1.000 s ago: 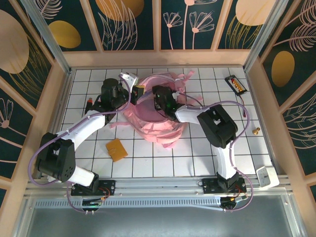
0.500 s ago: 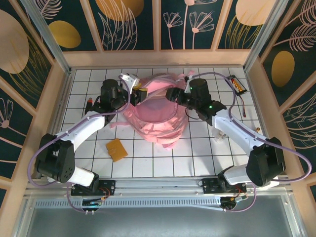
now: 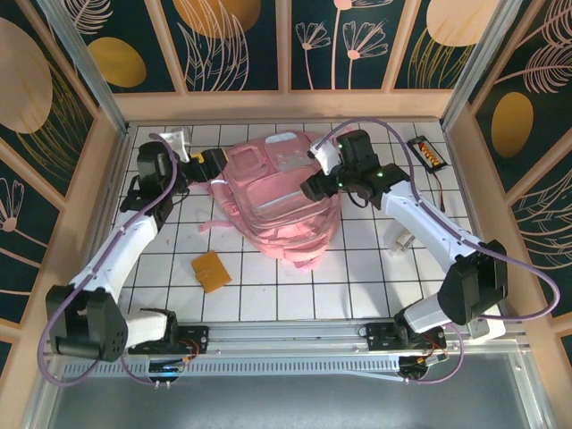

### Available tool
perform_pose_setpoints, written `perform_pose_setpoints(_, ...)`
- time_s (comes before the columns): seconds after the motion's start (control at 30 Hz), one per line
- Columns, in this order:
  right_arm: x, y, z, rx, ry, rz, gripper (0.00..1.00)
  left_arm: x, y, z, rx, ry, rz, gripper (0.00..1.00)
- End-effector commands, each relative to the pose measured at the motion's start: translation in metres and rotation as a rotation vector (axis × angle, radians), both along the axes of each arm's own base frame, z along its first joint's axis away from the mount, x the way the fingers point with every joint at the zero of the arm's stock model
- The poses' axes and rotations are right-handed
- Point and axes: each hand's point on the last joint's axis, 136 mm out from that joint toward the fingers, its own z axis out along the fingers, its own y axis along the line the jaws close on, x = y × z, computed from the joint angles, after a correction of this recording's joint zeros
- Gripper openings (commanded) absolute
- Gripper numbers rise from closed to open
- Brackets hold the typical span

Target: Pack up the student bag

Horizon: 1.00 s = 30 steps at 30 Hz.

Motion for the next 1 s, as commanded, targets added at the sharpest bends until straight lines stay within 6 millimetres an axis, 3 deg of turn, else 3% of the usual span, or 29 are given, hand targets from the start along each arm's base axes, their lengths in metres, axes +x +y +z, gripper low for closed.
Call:
perform_pose_setpoints(0.0, 0.041, -0.024, -0.014, 0.081, 0.068, -0.378, 0.74, 0.005, 0.004, -0.060, -0.064, 0.274, 0.086, 0.76)
perform_pose_setpoints(0.07, 0.047, -0.044, -0.044, 0.169, 0.274, -0.586, 0.74, 0.012, 0.000, -0.079, -0.070, 0.350, 0.079, 0.74)
perform_pose_setpoints(0.13, 0.045, -0.046, -0.071, 0.280, 0.459, -0.629, 0.71, 0.011, -0.011, -0.098, -0.111, 0.422, 0.034, 0.66)
perform_pose_setpoints(0.17, 0.045, -0.044, -0.074, 0.299, 0.481, -0.630, 0.71, 0.010, -0.016, -0.105, -0.131, 0.445, 0.015, 0.63)
perform_pose_setpoints(0.3, 0.048, -0.023, -0.072, 0.319, 0.479, -0.568, 0.71, 0.007, -0.014, -0.122, -0.103, 0.477, 0.018, 0.47)
perform_pose_setpoints(0.37, 0.048, -0.016, -0.069, 0.322, 0.471, -0.545, 0.71, 0.009, -0.009, -0.130, -0.084, 0.517, 0.045, 0.44)
perform_pose_setpoints(0.57, 0.045, -0.013, -0.070, 0.246, 0.426, -0.520, 0.70, 0.020, 0.006, -0.144, -0.103, 0.600, 0.205, 0.22)
perform_pose_setpoints(0.7, 0.043, -0.016, -0.071, 0.218, 0.397, -0.526, 0.70, 0.029, 0.005, -0.154, -0.133, 0.653, 0.242, 0.16)
perform_pose_setpoints(0.8, 0.043, -0.036, -0.083, 0.207, 0.437, -0.671, 0.72, 0.041, -0.010, -0.134, -0.110, 0.567, 0.126, 0.21)
perform_pose_setpoints(0.93, 0.028, -0.034, -0.098, 0.239, 0.542, -0.676, 0.77, 0.052, -0.015, -0.092, 0.112, 0.368, -0.041, 0.25)
perform_pose_setpoints(0.97, 0.026, -0.032, -0.104, 0.246, 0.556, -0.663, 0.77, 0.050, -0.023, -0.069, 0.144, 0.274, -0.116, 0.25)
